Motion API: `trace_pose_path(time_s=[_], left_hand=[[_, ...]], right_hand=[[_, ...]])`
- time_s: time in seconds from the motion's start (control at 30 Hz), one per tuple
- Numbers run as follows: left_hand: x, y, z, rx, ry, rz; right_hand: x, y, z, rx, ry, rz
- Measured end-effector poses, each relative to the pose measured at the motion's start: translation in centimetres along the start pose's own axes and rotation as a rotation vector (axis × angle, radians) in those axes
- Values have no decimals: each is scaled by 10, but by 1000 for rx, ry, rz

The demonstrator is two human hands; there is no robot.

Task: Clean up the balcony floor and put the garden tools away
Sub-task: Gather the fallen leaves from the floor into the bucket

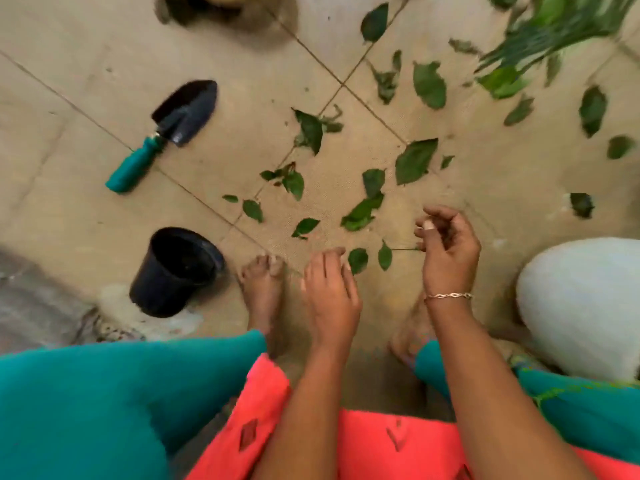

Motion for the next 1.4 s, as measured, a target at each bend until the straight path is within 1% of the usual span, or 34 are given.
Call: trace_pose_path(time_s=[0.07,0.13,0.17,0.23,0.3,0.37,0.43,0.47,0.53,0.63,0.7,0.73,0.77,0.83,0.9,0.93,0.97,1.0,1.03,1.1,1.13,1.17,1.2,1.23,1.27,1.3,1.37,1.4], left_hand=[[-17,-56,-26,94,61,-172],[-33,-97,-46,252,68,-357],[-36,-109,-55,321,59,-386],[-36,-127,-66,399,-5,-384],[-28,-140,-69,370,-117,-341],[-15,-145,-59,277,-250,-258],[1,-150,-44,191,-352,-186],[10,-150,-35,150,-388,-159],[31,-147,-16,43,-421,-105],[68,-124,7,-82,-424,57],[87,-104,6,-92,-374,200],[93,-94,-1,-71,-303,265],[97,-86,-12,-59,-195,310],[98,-76,-43,-82,111,322],[89,-75,-70,-95,399,314],[85,-77,-77,-112,484,302],[82,-79,-79,-141,515,287],[84,-82,-77,-183,495,272],[88,-84,-72,-230,434,261],[99,-80,-61,-265,302,264],[104,-74,-61,-246,293,294],[108,-67,-66,-230,331,347],[110,-59,-73,-222,402,413],[110,-52,-82,-227,485,477],[108,-48,-92,-242,570,517],[105,-48,-102,-268,653,523],[99,-55,-118,-347,789,452],[97,-59,-122,-378,806,412]], right_hand=[[16,-13,34,-25,-3,38],[25,-21,63,-149,10,109],[26,-20,75,-239,0,171],[23,-12,108,-422,-73,280],[17,-5,135,-575,-126,324],[17,-3,146,-602,-150,359],[22,-8,142,-534,-186,393],[25,-15,137,-510,-174,377],[37,-33,116,-431,-78,305],[64,-47,79,-185,78,227],[75,-41,63,-54,145,243],[74,-35,63,-40,151,252],[69,-30,66,-80,126,263],[45,-19,85,-324,38,295],[15,-19,111,-558,-126,297],[2,-26,122,-603,-211,286],[-6,-38,126,-599,-263,271],[-5,-51,127,-509,-306,267],[3,-63,123,-347,-331,282],[25,-81,103,88,-320,307],[37,-82,90,197,-268,329],[44,-80,76,176,-164,341],[47,-76,62,20,-12,349],[42,-77,48,-205,163,318],[32,-85,40,-420,362,249],[15,-99,37,-586,565,152],[-21,-132,52,-823,915,-108],[-36,-146,67,-912,1055,-230]])
Point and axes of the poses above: each hand's wrist, its own x-axis towards the middle knuckle, its own y-axis out of the back of the hand, z = x × y, the point moved 7 cm from there along x, towards the middle knuckle, and after that the axes turned 4 degrees about z, right-handed, at the moved point
